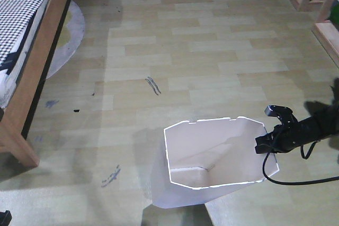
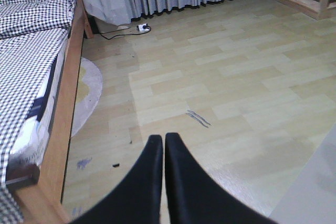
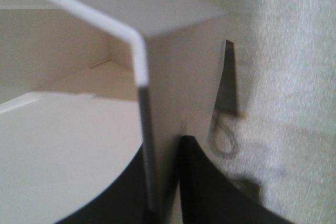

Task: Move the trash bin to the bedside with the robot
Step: 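Drive forward carrying the bin toward the bedside by the curtains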

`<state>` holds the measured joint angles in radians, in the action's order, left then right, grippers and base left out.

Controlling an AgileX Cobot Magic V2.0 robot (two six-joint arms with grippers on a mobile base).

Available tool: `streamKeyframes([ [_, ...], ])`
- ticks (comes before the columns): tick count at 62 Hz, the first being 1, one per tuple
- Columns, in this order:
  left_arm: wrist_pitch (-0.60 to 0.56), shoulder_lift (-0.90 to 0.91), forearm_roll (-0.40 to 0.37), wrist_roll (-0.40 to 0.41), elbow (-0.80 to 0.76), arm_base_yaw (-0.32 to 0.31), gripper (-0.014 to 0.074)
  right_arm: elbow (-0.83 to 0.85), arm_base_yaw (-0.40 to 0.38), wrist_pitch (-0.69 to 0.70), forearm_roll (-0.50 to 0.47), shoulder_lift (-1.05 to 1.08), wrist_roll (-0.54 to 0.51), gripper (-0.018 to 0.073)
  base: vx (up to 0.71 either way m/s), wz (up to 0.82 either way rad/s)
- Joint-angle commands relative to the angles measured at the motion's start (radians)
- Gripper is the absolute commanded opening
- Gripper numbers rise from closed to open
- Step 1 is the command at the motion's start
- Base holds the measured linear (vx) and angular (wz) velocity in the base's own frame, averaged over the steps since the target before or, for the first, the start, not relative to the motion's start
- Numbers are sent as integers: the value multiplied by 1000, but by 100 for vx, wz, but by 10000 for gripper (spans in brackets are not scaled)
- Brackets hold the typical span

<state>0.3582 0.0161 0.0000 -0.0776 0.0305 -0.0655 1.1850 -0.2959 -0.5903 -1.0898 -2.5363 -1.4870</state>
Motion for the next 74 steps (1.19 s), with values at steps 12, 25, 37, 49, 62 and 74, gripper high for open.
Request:
streamKeyframes([
  [12,-69,20,0,5,18,0,-7,12,-4,-193,-70,82,8,-3,49,7],
  [25,-69,20,0,5,18,0,-7,12,-4,-193,-70,82,8,-3,50,5],
  [37,-69,20,0,5,18,0,-7,12,-4,-193,-70,82,8,-3,51,8],
  [49,-69,20,0,5,18,0,-7,12,-4,-193,-70,82,8,-3,51,10],
  [62,-69,20,0,5,18,0,-7,12,-4,-193,-70,82,8,-3,50,13],
  [74,-69,20,0,5,18,0,-7,12,-4,-193,-70,82,8,-3,49,9],
])
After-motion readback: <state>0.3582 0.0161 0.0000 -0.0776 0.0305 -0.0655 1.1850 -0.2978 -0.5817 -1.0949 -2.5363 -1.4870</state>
